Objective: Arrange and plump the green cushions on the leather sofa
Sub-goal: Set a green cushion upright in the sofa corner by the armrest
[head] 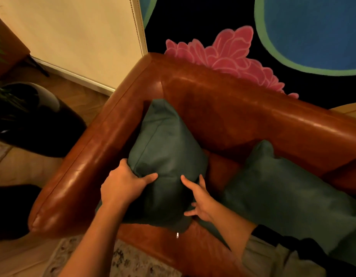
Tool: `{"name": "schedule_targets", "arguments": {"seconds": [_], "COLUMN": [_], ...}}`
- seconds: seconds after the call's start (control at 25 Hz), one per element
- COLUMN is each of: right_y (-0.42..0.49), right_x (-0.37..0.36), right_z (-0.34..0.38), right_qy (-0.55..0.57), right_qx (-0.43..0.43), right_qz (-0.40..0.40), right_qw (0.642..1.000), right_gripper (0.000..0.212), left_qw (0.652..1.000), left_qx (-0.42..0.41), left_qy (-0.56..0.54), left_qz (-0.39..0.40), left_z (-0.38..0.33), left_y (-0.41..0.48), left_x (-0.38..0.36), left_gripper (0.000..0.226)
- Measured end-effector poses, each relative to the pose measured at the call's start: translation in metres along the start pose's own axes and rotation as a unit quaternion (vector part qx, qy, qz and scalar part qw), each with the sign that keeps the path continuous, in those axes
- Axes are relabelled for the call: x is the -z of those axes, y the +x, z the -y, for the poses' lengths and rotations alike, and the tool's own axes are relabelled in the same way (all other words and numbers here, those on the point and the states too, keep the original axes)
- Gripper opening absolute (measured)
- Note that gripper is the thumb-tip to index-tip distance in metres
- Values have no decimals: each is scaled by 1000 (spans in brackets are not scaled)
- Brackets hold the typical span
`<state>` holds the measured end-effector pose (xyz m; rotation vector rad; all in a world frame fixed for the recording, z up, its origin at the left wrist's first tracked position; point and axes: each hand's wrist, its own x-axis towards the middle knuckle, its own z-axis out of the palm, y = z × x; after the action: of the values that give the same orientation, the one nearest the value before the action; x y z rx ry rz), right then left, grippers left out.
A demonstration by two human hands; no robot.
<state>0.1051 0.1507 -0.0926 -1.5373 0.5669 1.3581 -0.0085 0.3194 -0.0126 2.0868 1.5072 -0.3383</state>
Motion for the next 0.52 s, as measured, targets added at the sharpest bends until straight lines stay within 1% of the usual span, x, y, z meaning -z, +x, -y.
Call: {"name": "schedule_targets", "arguments": {"seconds": [0.08, 0.12, 0.2, 0.28, 0.4, 0.48, 0.52], "right_y": [3, 4, 5, 5, 9, 13, 16], "right_x": [-5, -8, -11, -12, -13, -19, -23], "right_z": [-6, -9, -9, -7, -5, -6, -7], "right_qy": [-20, -31, -40, -36, -13, 12, 27], "right_qx": [7, 9, 11, -2, -9, -5, 2], "right_qz": [1, -1, 0, 13, 44, 62, 71], "right_qw": [1000, 999, 999, 999, 999, 998, 997], "right_gripper": [109, 109, 111, 119, 138, 145, 148], "left_qw": [1000, 999, 997, 994, 989, 989, 992], "left_qx": [-16, -27, -55, -76, -105, -100, -84], "left_qy": [1, 7, 26, 35, 59, 75, 71], "left_qz": [-21, -30, -47, -63, -91, -77, -66], "left_z": [14, 21, 31, 34, 31, 29, 29], "left_y": [4, 6, 7, 4, 0, 0, 3], "left_x": [-5, -5, -4, -1, 4, 8, 11], "left_gripper": [70, 62, 53, 48, 45, 51, 59]}}
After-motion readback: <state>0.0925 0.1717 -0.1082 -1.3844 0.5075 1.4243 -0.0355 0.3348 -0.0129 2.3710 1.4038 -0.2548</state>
